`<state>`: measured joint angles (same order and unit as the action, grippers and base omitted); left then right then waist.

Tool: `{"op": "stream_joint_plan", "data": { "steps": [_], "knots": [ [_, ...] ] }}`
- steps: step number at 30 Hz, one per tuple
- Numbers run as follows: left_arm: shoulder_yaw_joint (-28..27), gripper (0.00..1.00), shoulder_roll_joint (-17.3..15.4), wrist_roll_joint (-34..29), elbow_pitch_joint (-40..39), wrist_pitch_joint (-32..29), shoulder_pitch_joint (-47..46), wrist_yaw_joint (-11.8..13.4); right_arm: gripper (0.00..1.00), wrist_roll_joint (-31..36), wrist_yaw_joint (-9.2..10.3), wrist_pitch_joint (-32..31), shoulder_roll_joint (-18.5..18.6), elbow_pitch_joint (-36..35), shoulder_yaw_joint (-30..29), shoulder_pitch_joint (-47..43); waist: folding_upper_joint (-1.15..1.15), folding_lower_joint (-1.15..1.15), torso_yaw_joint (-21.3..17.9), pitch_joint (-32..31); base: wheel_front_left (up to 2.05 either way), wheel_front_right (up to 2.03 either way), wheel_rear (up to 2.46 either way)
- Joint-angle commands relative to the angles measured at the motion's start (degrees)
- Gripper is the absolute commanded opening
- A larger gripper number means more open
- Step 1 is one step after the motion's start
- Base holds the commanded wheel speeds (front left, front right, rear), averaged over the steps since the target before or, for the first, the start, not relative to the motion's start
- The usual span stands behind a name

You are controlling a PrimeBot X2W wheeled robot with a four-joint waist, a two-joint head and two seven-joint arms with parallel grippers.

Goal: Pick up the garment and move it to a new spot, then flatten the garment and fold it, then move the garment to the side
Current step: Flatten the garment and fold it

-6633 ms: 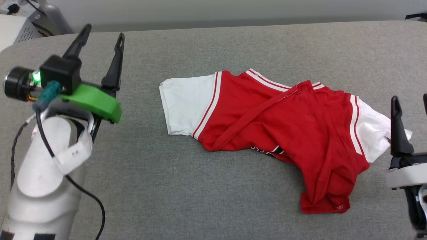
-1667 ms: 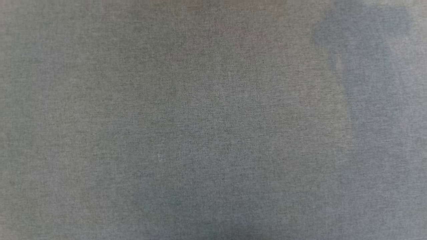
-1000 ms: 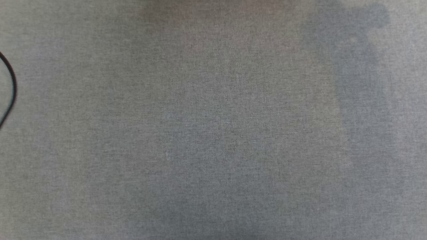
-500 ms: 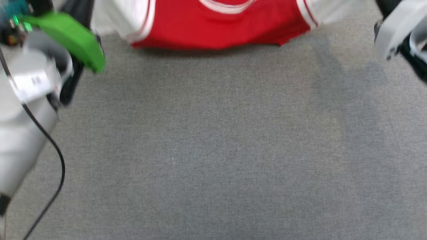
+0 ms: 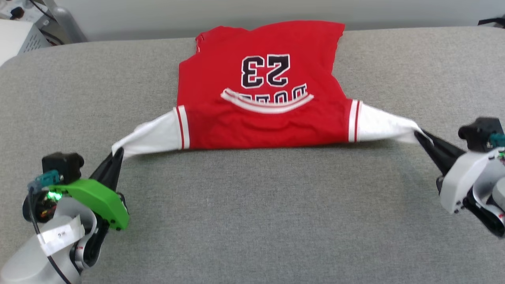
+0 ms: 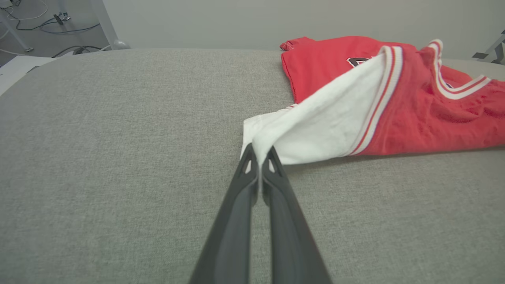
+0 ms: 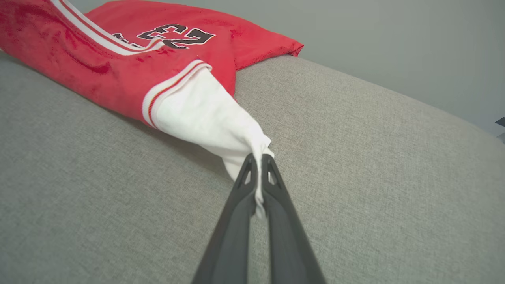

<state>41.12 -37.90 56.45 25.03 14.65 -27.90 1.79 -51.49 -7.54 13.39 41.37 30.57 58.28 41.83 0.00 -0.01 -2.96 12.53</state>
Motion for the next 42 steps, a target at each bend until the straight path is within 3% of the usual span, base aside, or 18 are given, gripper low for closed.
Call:
{"op": "stream_joint_plan", "data": {
  "steps": [1, 15, 27, 31, 32, 42],
  "knots": [
    [-1.17, 0.0, 0.25, -0.44, -0.49, 0.34, 2.58, 0.31, 0.0, -0.22, 0.05, 0.34, 0.79, -0.77, -1.02, -2.92, 0.0, 0.01, -0.2, -2.06, 0.0, 0.0, 0.0],
    [-8.88, 0.0, 1.83, -2.88, -1.12, 0.34, 20.45, 1.62, 0.0, 4.07, 0.05, -2.14, 1.37, -6.17, -16.38, -28.43, 0.0, 0.01, -0.19, -5.4, 0.0, 0.0, 0.0],
    [-11.52, 0.0, 4.05, -4.11, -1.35, 0.35, 28.45, 1.68, 0.0, 13.08, 0.05, -11.11, 0.01, -13.6, -30.56, -46.19, 0.0, 0.01, 1.05, -6.21, 0.0, 0.0, 0.0],
    [-12.44, 0.0, 4.77, -5.1, -1.48, 0.35, 28.63, 1.6, 0.01, 15.91, 0.05, -14.51, -2.49, -15.29, -35.19, -48.9, 0.0, 0.01, 1.37, -6.28, 0.0, 0.0, 0.0],
    [-13.16, 0.0, 5.12, -6.33, -2.18, 0.35, 28.38, 1.6, 1.0, 17.35, 0.05, -15.62, -4.34, -18.05, -39.03, -49.62, 0.0, 0.01, 1.41, -6.22, 0.0, 0.0, 0.0],
    [-15.73, 0.0, 6.4, -10.89, -7.37, 0.35, 28.36, 2.79, 1.0, 21.19, 0.05, -17.31, -5.37, -31.02, -52.99, -47.62, 0.0, 0.01, 2.15, -4.61, 0.0, 0.0, 0.0]
  ]
}}
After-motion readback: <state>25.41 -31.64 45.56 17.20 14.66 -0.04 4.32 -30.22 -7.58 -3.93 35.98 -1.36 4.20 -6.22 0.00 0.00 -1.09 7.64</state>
